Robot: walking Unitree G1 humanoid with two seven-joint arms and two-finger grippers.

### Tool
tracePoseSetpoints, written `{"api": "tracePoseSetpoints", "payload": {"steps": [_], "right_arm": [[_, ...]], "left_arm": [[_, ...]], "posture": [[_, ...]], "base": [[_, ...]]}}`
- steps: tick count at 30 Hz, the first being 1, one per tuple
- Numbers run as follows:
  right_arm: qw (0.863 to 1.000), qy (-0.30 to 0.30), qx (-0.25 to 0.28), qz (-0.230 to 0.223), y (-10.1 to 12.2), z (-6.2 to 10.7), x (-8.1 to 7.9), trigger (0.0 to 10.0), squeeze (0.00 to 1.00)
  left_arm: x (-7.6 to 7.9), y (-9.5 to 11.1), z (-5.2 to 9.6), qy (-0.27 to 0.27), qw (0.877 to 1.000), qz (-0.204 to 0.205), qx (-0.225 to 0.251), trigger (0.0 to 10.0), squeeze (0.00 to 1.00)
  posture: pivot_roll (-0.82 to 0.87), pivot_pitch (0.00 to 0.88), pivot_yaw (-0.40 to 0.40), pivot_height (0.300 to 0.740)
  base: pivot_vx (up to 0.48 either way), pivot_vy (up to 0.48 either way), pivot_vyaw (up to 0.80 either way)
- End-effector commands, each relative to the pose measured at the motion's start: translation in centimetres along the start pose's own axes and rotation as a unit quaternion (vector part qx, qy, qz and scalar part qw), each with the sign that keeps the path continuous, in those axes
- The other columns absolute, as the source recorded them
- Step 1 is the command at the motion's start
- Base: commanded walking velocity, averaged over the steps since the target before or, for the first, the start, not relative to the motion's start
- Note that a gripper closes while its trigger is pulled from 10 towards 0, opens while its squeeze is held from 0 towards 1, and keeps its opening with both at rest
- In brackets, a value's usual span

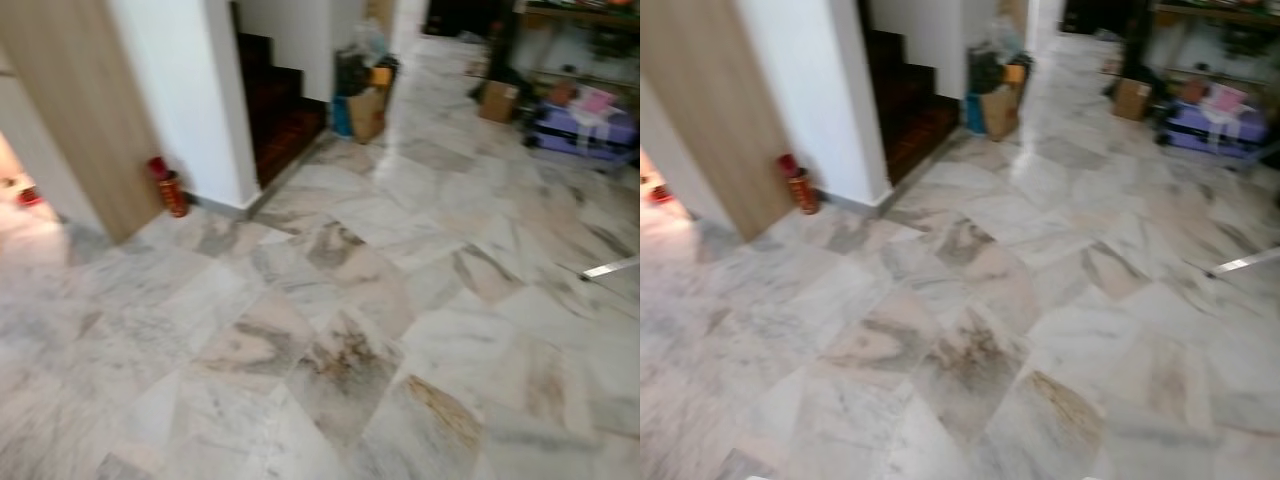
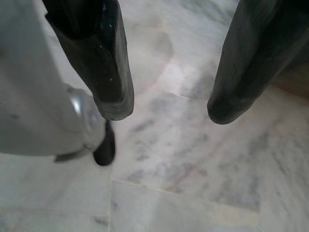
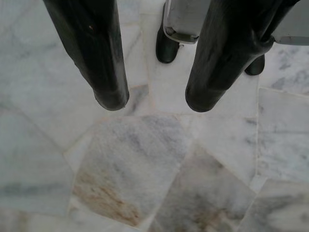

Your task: Move the pillow to the sofa from floor

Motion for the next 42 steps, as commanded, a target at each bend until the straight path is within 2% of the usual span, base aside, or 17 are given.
{"api": "tracePoseSetpoints", "payload": {"steps": [1, 4, 6, 11, 16, 26, 42], "right_arm": [[1.0, -0.004, -0.011, -0.005, -0.7, 0.1, 0.1, 10.0, 0.0], [1.0, -0.004, -0.011, -0.006, -0.7, 0.1, 0.1, 10.0, 0.0], [1.0, -0.002, -0.012, -0.005, -0.6, 0.1, 0.0, 10.0, 0.0], [1.0, -0.002, -0.012, -0.005, -0.6, 0.0, 0.0, 10.0, 0.0], [1.0, -0.004, -0.015, -0.008, -0.6, 0.1, 0.1, 10.0, 0.0], [1.0, -0.002, -0.017, -0.009, -0.7, 0.1, 0.1, 10.0, 0.0], [1.0, 0.012, -0.022, -0.011, -1.0, 0.0, -0.9, 10.0, 0.0]], "left_arm": [[-0.1, 0.5, -0.1, 0.004, 1.0, -0.011, -0.001, 10.0, 0.0], [0.1, 1.0, -0.2, 0.004, 1.0, -0.011, 0.001, 10.0, 0.0], [0.6, 2.1, -0.5, 0.004, 1.0, -0.014, 0.005, 10.0, 0.0], [1.0, 2.9, -0.6, 0.003, 1.0, -0.013, 0.008, 10.0, 0.0], [0.4, 1.9, -0.4, 0.007, 1.0, -0.012, 0.002, 10.0, 0.0], [0.4, 1.6, -0.4, 0.005, 1.0, -0.014, -0.002, 10.0, 0.0], [0.4, 1.4, -0.4, 0.001, 1.0, -0.028, -0.005, 10.0, 0.0]], "posture": [[-0.11, 0.036, 0.016, 0.74], [-0.1, 0.034, 0.015, 0.74], [-0.1, 0.034, 0.016, 0.74], [-0.1, 0.034, 0.018, 0.74], [-0.1, 0.035, 0.019, 0.74], [-0.1, 0.035, 0.016, 0.74], [-0.1, 0.036, 0.021, 0.74]], "base": [[0.0, 0.0, 0.8], [0.0, 0.0, 0.8], [0.0, 0.0, 0.8], [0.0, 0.0, 0.8], [0.0, 0.0, 0.8], [0.0, 0.0, 0.8], [0.0, 0.0, 0.8]]}}
Point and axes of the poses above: a point about 5 cm out from each wrist's last joint towards the gripper, its own z axis pointing back from the gripper into the wrist, its own y axis along the axis of the wrist's last joint, x = y × z, the point moved 5 cm from there along -z, pointing out of the wrist towards the gripper, and after that the axes turned 12 degrees about -z, right-handed, at the moved point
